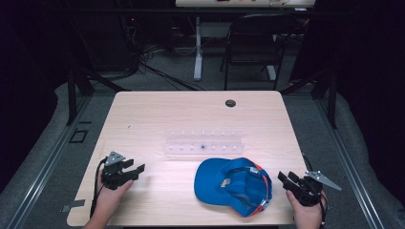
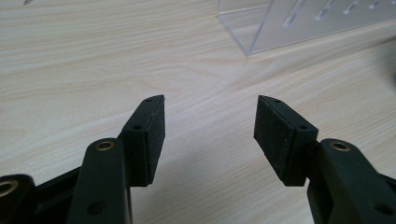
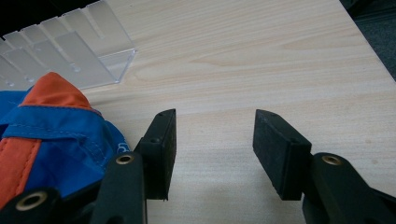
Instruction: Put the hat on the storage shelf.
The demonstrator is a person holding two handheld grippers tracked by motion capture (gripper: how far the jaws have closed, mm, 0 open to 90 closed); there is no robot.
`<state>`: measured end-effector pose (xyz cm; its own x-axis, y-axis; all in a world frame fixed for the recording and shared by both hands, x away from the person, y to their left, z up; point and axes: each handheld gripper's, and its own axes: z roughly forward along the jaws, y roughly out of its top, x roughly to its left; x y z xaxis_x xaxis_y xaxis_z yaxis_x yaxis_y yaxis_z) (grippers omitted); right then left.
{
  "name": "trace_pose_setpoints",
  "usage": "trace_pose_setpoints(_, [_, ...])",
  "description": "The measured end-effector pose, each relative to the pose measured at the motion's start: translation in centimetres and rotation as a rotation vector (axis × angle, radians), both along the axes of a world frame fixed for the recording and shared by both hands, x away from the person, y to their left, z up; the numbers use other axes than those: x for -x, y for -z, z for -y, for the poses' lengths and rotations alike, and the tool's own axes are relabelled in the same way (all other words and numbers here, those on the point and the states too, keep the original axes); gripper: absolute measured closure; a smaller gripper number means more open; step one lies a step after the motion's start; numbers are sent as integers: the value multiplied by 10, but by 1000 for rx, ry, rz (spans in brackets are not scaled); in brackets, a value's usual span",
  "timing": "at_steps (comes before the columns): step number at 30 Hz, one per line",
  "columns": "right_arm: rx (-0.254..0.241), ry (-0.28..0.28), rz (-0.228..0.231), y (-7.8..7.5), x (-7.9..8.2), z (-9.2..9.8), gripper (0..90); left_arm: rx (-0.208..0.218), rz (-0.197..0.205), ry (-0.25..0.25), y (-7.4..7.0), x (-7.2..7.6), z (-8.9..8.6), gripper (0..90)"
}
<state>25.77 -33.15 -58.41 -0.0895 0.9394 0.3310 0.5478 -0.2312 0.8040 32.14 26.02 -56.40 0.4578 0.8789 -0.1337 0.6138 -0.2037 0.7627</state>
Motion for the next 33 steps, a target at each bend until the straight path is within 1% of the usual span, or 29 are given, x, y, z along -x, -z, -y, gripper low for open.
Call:
trace_pose_setpoints(2, [5, -7, -14, 0, 0, 2, 499, -2, -4, 9, 0, 0, 1, 440])
trace_pose_setpoints(3, [5, -7, -14, 0, 0, 2, 499, -2, -4, 9, 0, 0, 1, 440])
trace_pose_setpoints(4, [2, -7, -20, 0, 0, 2, 499, -1, -1, 10, 1, 0, 2, 440])
trace_pose_setpoints(5, [-1, -5, -20, 0, 0, 2, 500, -2, -8, 19, 0, 1, 2, 440])
trace_pose_setpoints(7, [-12, -4, -33, -1, 0, 2, 500, -4, -3, 26, 0, 1, 3, 440])
trace_pose_setpoints(8, [-15, -14, -51, -1, 0, 3, 501, -4, -6, 28, 0, 1, 4, 440])
trace_pose_setpoints(9, [-18, -18, -59, -2, -1, 2, 504, -7, -6, 33, 0, 1, 4, 440])
trace_pose_setpoints(11, [-15, -31, -60, -4, -1, 1, 499, -8, -3, 30, 0, 2, 5, 440])
trace_pose_setpoints(13, [2, -45, -62, -9, -2, 0, 517, -2, -2, 34, -1, 3, 5, 440])
trace_pose_setpoints(14, [20, -54, -64, -11, -1, 0, 521, -9, -1, 41, -1, 4, 5, 440])
trace_pose_setpoints(15, [38, -68, -72, -14, -1, -1, 542, -9, 3, 40, -1, 4, 5, 442])
trace_pose_setpoints(16, [48, -65, -85, -16, -1, -2, 569, -8, 2, 39, -2, 5, 6, 442])
trace_pose_setpoints(18, [42, -95, -107, -20, -1, -4, 578, -9, 4, 48, -2, 6, 6, 443])
trace_pose_setpoints(20, [67, -121, -122, -24, 0, -5, 586, -4, 9, 44, -2, 6, 7, 443])
trace_pose_setpoints(21, [70, -130, -121, -26, 0, -6, 586, -5, 7, 46, -2, 6, 6, 442])
trace_pose_setpoints(22, [77, -145, -132, -29, 1, -6, 581, -5, 6, 45, -2, 6, 7, 442])
trace_pose_setpoints(23, [61, -155, -129, -32, 1, -7, 560, -6, 6, 45, -2, 6, 6, 443])
trace_pose_setpoints(25, [45, -172, -131, -36, 0, -6, 509, -5, 7, 44, -2, 6, 6, 443])
trace_pose_setpoints(27, [-4, -185, -125, -38, -1, -4, 465, -5, 2, 44, -1, 5, 6, 443])
trace_pose_setpoints(28, [-17, -184, -124, -39, -2, -3, 447, -7, 1, 45, -1, 5, 6, 443])
trace_pose_setpoints(29, [-6, -188, -132, -39, -3, -2, 443, -7, 0, 44, -1, 5, 7, 444])
trace_pose_setpoints(31, [15, -201, -132, -40, -3, -2, 440, -9, -2, 49, 0, 4, 7, 443])
trace_pose_setpoints(33, [29, -221, -158, -41, -4, -1, 450, -7, -4, 48, 0, 4, 8, 443])
